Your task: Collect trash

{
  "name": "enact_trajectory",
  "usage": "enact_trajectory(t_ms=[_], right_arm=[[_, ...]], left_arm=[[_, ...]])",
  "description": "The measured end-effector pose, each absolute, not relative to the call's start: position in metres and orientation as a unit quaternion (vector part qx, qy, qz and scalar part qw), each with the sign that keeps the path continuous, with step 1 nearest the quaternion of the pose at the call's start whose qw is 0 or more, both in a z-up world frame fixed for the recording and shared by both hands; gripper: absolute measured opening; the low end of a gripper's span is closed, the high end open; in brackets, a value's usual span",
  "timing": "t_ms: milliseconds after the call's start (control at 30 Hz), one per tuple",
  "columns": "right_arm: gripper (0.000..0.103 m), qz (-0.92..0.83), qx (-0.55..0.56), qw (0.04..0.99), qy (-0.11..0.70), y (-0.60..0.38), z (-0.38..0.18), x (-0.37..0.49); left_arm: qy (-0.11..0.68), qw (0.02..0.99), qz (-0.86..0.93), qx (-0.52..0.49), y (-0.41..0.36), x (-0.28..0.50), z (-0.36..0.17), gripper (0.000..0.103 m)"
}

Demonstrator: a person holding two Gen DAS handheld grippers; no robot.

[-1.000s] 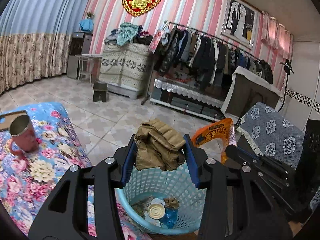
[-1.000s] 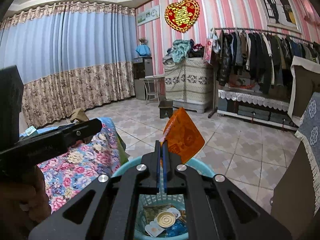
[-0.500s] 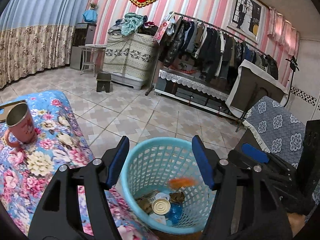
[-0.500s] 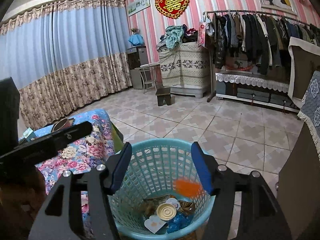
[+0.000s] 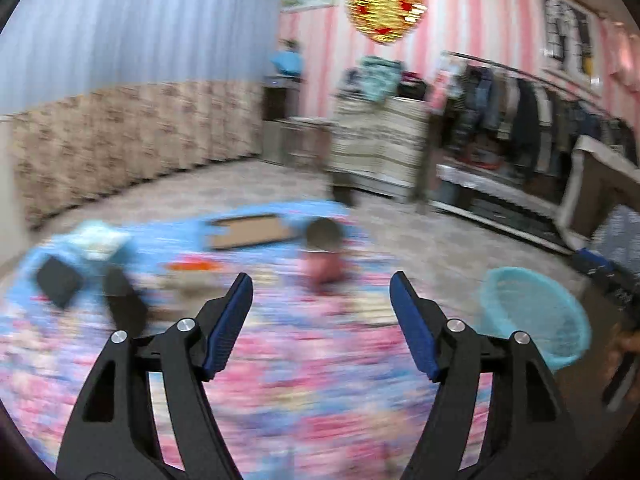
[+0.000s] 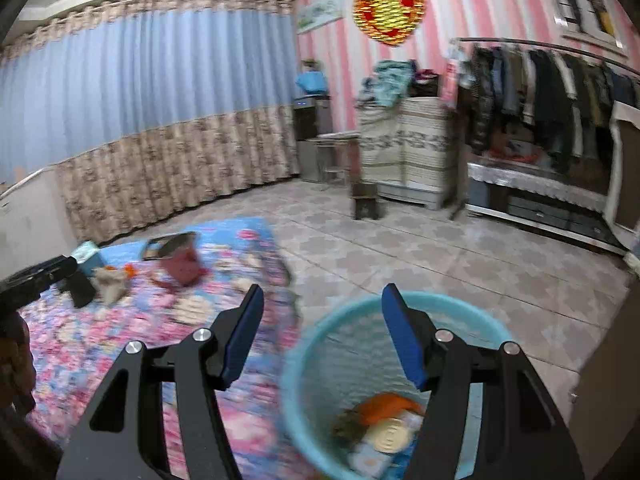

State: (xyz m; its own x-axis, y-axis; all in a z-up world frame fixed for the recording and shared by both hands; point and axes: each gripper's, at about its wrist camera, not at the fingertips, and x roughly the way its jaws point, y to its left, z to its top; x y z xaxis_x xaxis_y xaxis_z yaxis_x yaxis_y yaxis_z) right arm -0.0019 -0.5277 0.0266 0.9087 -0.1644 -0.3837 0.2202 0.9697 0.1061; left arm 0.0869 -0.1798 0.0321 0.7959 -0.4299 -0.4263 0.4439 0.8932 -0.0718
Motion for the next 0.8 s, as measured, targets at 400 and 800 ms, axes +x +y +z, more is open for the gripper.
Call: enact_trajectory(t_ms=[400, 800], right_arm=[[0.072, 0.078, 0.011, 0.971, 0.227, -0.307, 0.02, 0.146], [0.074, 0.095, -0.021, 0.933, 0.347, -0.225, -0.059, 0.264]], left_arm=[[0.266, 0.958, -0.105, -0.033, 0.002, 0.157, 0.013, 0.084], [0.29, 0.95, -0.115, -0.003, -0.012, 0.216, -0.024, 0.085]])
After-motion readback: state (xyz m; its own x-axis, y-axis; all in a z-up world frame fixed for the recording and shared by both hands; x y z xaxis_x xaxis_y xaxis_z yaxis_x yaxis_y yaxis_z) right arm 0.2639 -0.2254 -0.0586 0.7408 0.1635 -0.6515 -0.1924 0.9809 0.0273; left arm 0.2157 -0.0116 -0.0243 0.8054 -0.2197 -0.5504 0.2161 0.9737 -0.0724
